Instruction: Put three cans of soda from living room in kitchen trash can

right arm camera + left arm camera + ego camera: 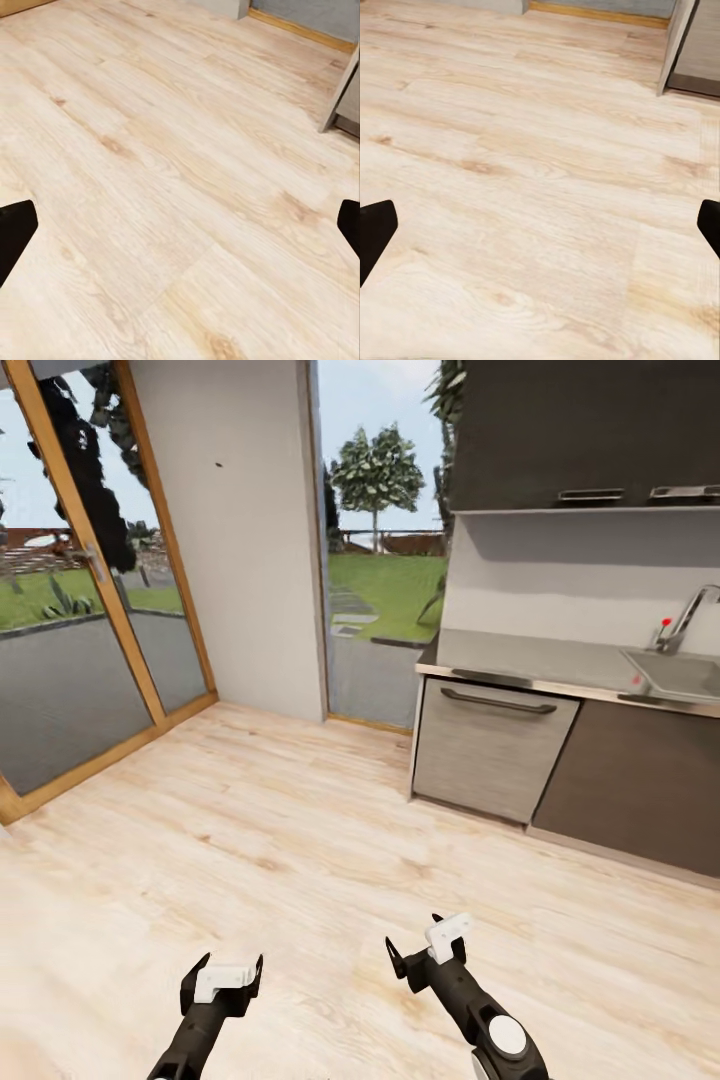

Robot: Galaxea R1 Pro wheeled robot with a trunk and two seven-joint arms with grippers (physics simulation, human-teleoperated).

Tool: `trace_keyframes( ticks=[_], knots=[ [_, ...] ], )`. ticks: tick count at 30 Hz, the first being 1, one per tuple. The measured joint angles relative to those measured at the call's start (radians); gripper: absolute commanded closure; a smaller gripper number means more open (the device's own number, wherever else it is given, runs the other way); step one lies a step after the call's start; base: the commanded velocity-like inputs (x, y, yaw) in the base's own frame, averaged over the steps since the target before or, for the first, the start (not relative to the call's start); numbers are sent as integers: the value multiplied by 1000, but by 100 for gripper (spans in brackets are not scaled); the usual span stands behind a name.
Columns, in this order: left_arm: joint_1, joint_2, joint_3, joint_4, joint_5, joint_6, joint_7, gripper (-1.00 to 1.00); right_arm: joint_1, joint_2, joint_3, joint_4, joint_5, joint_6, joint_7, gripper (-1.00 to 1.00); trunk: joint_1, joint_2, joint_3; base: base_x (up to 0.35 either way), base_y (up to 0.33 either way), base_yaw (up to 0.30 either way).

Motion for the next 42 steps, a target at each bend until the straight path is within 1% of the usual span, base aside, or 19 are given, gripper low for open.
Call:
trace_keyframes(
  ticks=[32,36,42],
  knots=[
    [0,0,0,0,-2,0,0,-100,0,3,4,10,0,-2,0,-100,0,0,-16,1,0,225],
    [0,0,0,1,-3,1,0,-100,0,4,13,14,0,-2,0,-100,0,0,-17,149,-78,225],
    [0,0,-1,1,-3,3,-2,-100,0,5,16,16,24,-2,-1,-100,0,0,-20,251,-130,225]
  ],
)
